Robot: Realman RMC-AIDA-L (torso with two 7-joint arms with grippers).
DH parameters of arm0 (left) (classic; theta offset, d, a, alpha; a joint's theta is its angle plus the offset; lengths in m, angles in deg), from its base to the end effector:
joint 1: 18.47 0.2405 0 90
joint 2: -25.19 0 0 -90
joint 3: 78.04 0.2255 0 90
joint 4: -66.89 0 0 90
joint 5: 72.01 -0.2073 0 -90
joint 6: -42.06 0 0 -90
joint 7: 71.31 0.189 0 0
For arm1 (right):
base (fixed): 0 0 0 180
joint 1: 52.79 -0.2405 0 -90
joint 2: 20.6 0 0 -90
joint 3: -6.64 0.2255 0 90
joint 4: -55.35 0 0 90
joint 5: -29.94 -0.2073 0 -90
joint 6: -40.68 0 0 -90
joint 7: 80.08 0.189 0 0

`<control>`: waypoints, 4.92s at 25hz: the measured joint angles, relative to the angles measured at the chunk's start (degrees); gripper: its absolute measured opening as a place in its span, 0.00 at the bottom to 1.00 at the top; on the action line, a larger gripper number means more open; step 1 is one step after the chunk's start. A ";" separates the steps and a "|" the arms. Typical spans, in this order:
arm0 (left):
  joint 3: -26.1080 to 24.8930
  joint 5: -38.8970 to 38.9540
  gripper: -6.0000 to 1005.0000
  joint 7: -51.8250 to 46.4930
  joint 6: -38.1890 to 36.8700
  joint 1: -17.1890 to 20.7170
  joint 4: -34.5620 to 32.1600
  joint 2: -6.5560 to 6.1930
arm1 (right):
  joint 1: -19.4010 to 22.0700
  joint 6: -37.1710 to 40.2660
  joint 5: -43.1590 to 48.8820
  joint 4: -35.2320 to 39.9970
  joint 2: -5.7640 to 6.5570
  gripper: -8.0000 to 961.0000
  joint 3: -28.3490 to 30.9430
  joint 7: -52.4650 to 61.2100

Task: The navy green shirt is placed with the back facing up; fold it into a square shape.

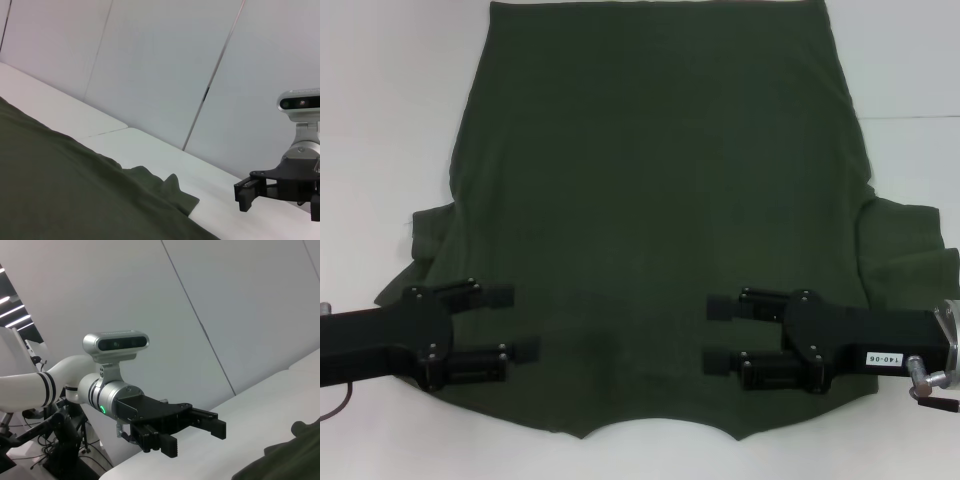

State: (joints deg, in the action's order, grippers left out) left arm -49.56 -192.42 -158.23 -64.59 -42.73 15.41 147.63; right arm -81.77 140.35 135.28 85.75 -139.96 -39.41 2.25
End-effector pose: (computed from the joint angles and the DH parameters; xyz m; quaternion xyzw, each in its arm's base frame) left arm -0.2239 0.2843 0.0136 -0.9233 -0.2508 -0.2748 0.0955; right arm 0.1881 0.2849 -0.0413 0.9088 -0.2509 -0.3334 0.0025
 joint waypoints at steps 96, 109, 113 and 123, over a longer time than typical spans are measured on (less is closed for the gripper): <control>0.58 -1.49 0.87 -12.64 53.53 -7.47 17.73 -1.37 | -0.44 -0.28 -7.17 -2.28 -0.25 0.89 0.79 7.04; 1.58 -1.49 0.85 -12.87 53.27 -7.47 17.57 -1.23 | -0.46 -0.71 -7.16 -2.28 -0.25 0.89 0.83 7.05; 1.58 -1.49 0.84 -12.85 53.24 -7.57 17.50 -1.23 | -0.46 -0.88 -7.16 -2.28 -0.25 0.89 0.96 7.04; 1.52 -1.92 0.78 -13.04 54.19 -7.68 17.10 -1.59 | -0.46 -0.91 -7.16 -2.28 -0.25 0.89 1.47 7.04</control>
State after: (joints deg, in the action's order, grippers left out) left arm -48.03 -194.34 -171.28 -10.39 -50.41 32.51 146.04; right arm -82.23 139.44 128.11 83.47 -140.21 -37.94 9.29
